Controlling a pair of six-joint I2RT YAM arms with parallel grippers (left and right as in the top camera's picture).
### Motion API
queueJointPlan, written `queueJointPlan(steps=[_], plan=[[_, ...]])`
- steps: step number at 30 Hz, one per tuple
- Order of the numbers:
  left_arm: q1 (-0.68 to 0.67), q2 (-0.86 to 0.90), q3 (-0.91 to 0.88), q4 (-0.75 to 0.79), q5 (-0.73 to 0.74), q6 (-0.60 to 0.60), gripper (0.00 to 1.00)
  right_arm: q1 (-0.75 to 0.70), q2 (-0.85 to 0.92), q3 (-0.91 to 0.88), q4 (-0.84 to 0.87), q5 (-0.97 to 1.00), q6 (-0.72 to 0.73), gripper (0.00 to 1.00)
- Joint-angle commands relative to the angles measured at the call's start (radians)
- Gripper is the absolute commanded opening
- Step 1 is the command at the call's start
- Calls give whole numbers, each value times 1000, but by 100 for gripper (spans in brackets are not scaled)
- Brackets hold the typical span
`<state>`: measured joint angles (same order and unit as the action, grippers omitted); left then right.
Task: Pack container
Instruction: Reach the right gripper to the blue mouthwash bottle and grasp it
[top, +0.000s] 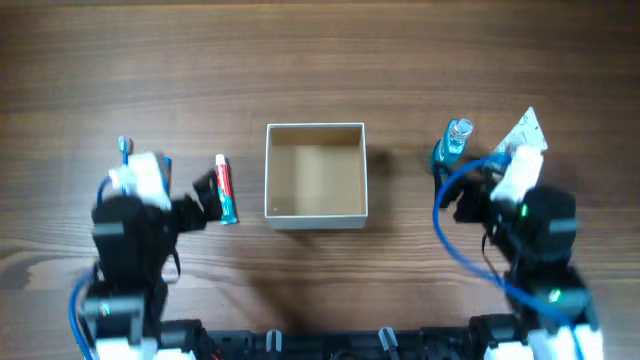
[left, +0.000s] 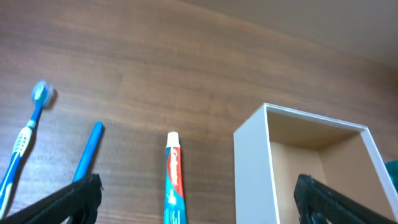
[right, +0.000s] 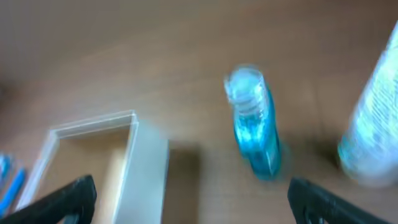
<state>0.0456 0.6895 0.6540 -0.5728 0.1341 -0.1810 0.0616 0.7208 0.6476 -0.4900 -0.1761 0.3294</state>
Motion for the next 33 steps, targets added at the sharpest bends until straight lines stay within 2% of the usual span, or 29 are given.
queueJointPlan(steps=[1,3,5,7,12,18,21,22,23,24,28,31,33], plan=[[-6,275,238,-173,9,-9,100,-3,283,305,-217,-10,-56,100],[-6,386,339,-279,11,-9,100,-3,442,480,-404,36,-66,100],[-6,458,390,-339,11,-10,100,-3,565,611,-507,44,-66,100],[-6,501,393,-341,10,-10,100,-3,634,664,-512,51,-68,100],[-6,526,393,-340,10,-10,100,-3,736,663,-470,191,-66,100],[-6,526,393,-336,10,-10,100,-4,921,663,-435,198,-64,99],[-6,526,393,-337,10,-10,100,-4,951,663,-406,194,-64,87],[-6,526,393,-336,10,-10,99,-4,951,663,-391,194,-63,66],[-6,526,393,-336,10,-10,100,-4,951,663,-384,194,-63,53],[-6,526,393,-336,10,-10,100,-4,951,663,-382,194,-63,46],[-6,526,393,-336,10,-10,100,-4,951,663,-386,194,-64,29],[-6,526,393,-336,10,-10,100,-4,951,663,-385,177,-65,23],[-6,526,393,-334,10,-10,100,-3,950,663,-385,171,-66,9]])
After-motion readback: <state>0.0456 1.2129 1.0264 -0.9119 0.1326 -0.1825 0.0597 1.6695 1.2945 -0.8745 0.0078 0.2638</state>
